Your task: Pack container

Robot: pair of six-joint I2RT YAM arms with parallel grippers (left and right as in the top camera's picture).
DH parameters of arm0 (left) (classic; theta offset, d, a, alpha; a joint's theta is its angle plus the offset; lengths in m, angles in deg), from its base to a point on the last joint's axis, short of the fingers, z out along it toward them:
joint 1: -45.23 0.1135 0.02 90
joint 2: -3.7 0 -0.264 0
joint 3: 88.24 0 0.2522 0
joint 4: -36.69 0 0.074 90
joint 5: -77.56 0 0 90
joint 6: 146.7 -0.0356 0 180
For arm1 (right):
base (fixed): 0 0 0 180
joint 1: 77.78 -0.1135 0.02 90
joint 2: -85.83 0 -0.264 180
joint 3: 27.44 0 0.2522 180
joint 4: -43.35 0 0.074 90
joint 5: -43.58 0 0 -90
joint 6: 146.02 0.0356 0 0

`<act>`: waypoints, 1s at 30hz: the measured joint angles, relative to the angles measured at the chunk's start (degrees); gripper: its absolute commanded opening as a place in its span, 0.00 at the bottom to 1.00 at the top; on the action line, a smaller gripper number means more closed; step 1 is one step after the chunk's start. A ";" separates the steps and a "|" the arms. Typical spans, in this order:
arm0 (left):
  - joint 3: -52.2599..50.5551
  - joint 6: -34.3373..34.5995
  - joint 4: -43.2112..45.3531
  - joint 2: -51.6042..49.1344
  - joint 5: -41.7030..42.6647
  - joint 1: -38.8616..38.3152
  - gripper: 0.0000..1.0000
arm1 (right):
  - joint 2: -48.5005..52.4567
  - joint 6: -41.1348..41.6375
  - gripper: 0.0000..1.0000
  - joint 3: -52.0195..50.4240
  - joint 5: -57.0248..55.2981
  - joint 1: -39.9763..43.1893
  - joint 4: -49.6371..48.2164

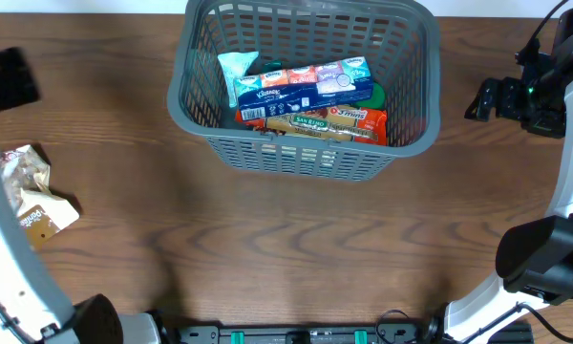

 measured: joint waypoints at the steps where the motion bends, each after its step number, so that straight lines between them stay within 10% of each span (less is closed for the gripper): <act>1: -0.74 0.63 -0.02 -0.46 -0.02 1.66 0.98 | 0.00 0.00 0.99 0.00 0.02 0.00 0.00; 11: -15.13 2.89 8.02 -8.98 0.04 14.19 0.99 | 0.00 -0.15 0.99 0.00 0.02 0.00 0.02; 30: -27.45 -7.93 18.23 -23.71 7.85 14.93 0.99 | 0.00 -0.15 0.99 0.00 0.00 0.00 0.04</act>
